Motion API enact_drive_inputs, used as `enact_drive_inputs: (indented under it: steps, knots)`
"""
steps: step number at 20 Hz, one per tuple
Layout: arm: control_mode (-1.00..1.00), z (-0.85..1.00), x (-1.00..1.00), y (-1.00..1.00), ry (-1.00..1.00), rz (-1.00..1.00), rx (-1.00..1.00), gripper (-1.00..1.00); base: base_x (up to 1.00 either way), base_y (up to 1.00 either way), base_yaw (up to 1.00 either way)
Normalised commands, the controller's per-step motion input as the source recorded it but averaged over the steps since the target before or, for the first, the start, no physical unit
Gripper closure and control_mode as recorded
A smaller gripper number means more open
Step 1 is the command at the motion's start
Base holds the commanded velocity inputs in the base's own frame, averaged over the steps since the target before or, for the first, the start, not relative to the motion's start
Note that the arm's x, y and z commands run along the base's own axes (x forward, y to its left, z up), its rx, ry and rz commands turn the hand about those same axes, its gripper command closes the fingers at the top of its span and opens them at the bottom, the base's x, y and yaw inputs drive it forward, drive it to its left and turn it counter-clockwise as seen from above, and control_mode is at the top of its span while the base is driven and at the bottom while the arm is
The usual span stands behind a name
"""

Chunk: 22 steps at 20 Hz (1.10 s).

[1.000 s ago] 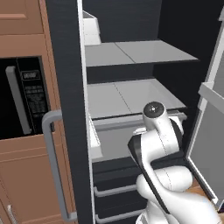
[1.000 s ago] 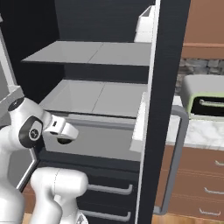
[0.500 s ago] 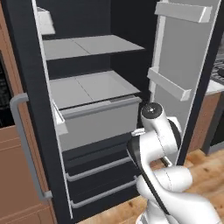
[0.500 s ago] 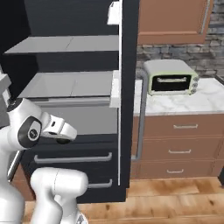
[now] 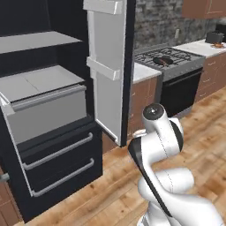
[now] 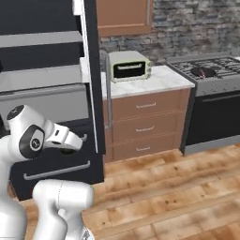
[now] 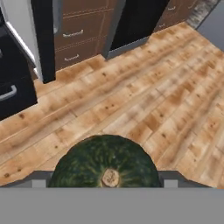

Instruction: Place the cold items (corn and squash) from the fridge in one tupperware on the dining counter. Place the warm items (kebab skewer and hot dog) in the stove area in another tupperware.

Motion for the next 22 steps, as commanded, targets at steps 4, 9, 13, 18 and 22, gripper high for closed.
enact_drive_inputs:
  steps: [4, 9, 13, 18, 22]
  knots:
    - [1.0, 0.0, 0.0, 0.0, 0.0, 0.0, 0.0, 1.0, -0.92, -0.13, -0.5]
    - [1.0, 0.0, 0.0, 0.0, 0.0, 0.0, 0.0, 1.0, -0.76, -0.12, -0.56]
    - [1.0, 0.0, 0.0, 0.0, 0.0, 0.0, 0.0, 1.0, -0.7, -0.19, -0.58]
    - [1.0, 0.0, 0.0, 0.0, 0.0, 0.0, 0.0, 1.0, -0.74, -0.2, -0.56]
    - [1.0, 0.0, 0.0, 0.0, 0.0, 0.0, 0.0, 1.0, -1.0, -0.22, -0.5]
